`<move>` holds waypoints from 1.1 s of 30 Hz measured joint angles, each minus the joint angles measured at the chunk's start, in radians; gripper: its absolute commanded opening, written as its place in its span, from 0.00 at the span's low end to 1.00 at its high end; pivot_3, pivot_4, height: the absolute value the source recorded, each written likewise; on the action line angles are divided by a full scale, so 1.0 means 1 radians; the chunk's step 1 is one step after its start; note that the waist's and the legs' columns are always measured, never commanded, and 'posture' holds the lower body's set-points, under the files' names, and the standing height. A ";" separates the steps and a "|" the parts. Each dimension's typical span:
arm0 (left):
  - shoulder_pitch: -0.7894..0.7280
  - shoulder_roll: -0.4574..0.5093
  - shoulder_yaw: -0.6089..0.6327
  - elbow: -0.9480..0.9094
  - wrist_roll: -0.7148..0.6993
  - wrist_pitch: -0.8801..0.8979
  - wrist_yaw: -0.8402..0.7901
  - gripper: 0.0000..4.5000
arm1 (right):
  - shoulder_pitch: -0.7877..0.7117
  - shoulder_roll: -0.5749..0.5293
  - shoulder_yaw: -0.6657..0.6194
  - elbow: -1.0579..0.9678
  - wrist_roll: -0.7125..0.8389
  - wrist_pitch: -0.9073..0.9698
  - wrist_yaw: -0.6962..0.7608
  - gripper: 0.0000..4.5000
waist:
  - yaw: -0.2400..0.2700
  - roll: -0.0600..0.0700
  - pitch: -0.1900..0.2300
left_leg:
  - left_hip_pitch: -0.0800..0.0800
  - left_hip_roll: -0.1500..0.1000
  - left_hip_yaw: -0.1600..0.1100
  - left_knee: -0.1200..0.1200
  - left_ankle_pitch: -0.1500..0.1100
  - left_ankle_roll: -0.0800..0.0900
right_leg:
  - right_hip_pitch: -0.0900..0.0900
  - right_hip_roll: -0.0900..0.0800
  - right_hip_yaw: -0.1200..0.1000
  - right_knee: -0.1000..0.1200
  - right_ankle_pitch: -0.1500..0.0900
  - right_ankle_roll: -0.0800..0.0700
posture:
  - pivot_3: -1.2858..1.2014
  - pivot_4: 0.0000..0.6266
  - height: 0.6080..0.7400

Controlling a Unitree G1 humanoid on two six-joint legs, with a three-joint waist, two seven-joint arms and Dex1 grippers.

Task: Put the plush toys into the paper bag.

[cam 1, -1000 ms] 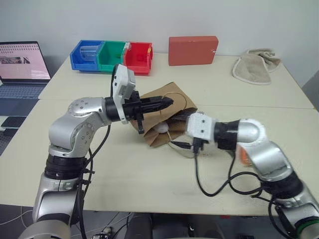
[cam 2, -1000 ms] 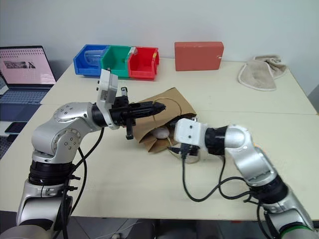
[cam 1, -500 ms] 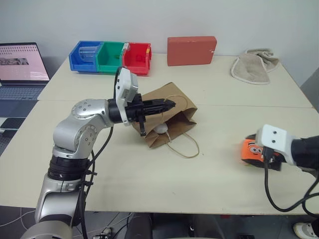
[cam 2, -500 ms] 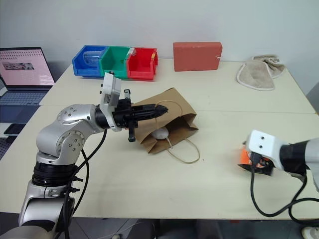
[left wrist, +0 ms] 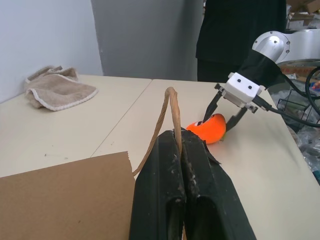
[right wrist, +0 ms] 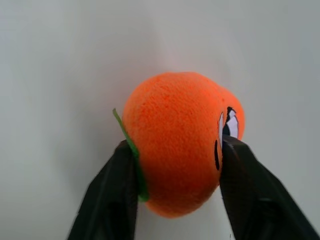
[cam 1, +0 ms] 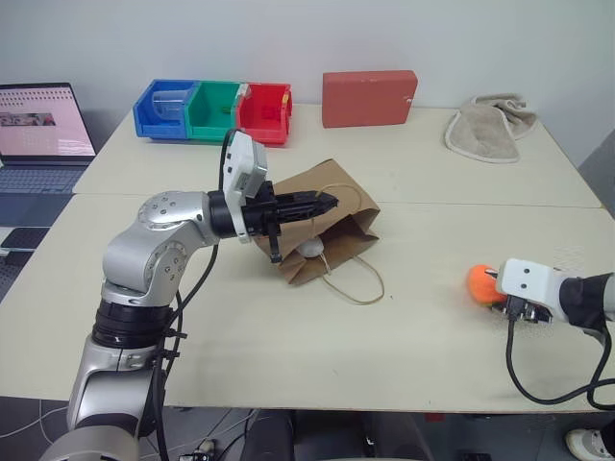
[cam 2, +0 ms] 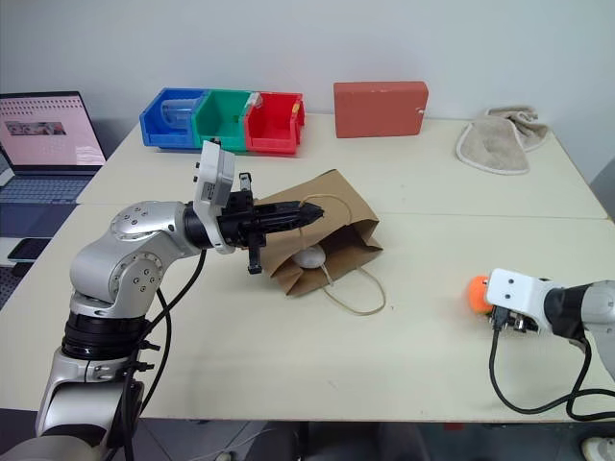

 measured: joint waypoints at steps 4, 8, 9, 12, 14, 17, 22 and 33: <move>0.000 0.002 0.005 0.000 -0.003 0.003 0.003 0.00 | -0.014 0.001 -0.001 0.025 0.010 -0.053 0.018 0.00 | 0.000 0.000 0.000 | 0.000 0.000 0.000 0.000 0.000 0.000 | 0.000 0.000 0.000 0.000 0.000 0.000 | 0.52 0.24 1.00; -0.009 0.003 0.018 0.004 -0.006 0.005 0.002 0.00 | -0.088 0.004 0.000 -0.029 0.122 -0.021 0.101 0.00 | -0.005 0.000 0.000 | 0.001 0.000 0.000 0.000 0.000 0.000 | 0.000 0.000 0.000 0.001 0.000 0.000 | 0.52 0.24 1.00; -0.015 0.003 0.021 0.006 -0.007 0.005 0.003 0.00 | -0.124 0.007 0.002 -0.063 0.152 -0.006 0.120 0.00 | -0.006 0.000 0.000 | 0.001 0.000 0.000 0.000 0.000 0.000 | 0.000 0.000 0.000 0.001 0.000 0.001 | 0.52 0.24 1.00; -0.032 0.003 0.026 0.020 -0.010 0.006 0.002 0.00 | -0.258 0.051 0.047 -0.159 0.211 0.040 0.149 0.00 | -0.007 0.000 0.000 | 0.001 0.000 -0.001 0.000 0.000 0.000 | 0.000 0.000 -0.001 0.001 0.001 0.002 | 0.52 0.24 1.00; -0.040 0.006 0.030 0.032 -0.011 0.006 0.000 0.00 | -0.372 0.148 0.129 -0.195 0.211 0.060 0.140 0.00 | -0.011 0.000 0.000 | 0.001 0.000 -0.001 0.000 0.000 0.000 | 0.001 0.000 -0.001 0.001 0.001 0.002 | 0.52 0.24 1.00; -0.049 0.007 0.027 0.035 -0.014 0.006 -0.005 0.00 | -0.473 0.278 0.273 -0.206 0.164 0.051 0.110 0.00 | -0.011 0.000 0.000 | 0.000 0.000 -0.002 -0.001 0.000 0.000 | 0.000 0.000 -0.002 0.000 0.001 0.002 | 0.52 0.24 1.00; -0.051 0.013 0.027 0.034 -0.016 0.010 -0.006 0.00 | -0.595 0.440 0.441 -0.050 -0.013 -0.025 0.023 0.00 | -0.001 0.000 0.000 | -0.001 0.000 -0.002 -0.001 0.000 0.000 | -0.001 0.000 -0.002 0.000 0.001 0.002 | 0.52 0.24 1.00; -0.043 0.027 0.022 -0.005 -0.022 0.030 -0.027 0.00 | -0.721 0.641 0.532 0.288 -0.315 -0.147 -0.235 0.00 | -0.001 0.000 0.000 | -0.001 0.000 -0.003 -0.003 0.000 0.000 | -0.003 0.000 -0.002 0.002 0.001 0.000 | 0.52 0.24 1.00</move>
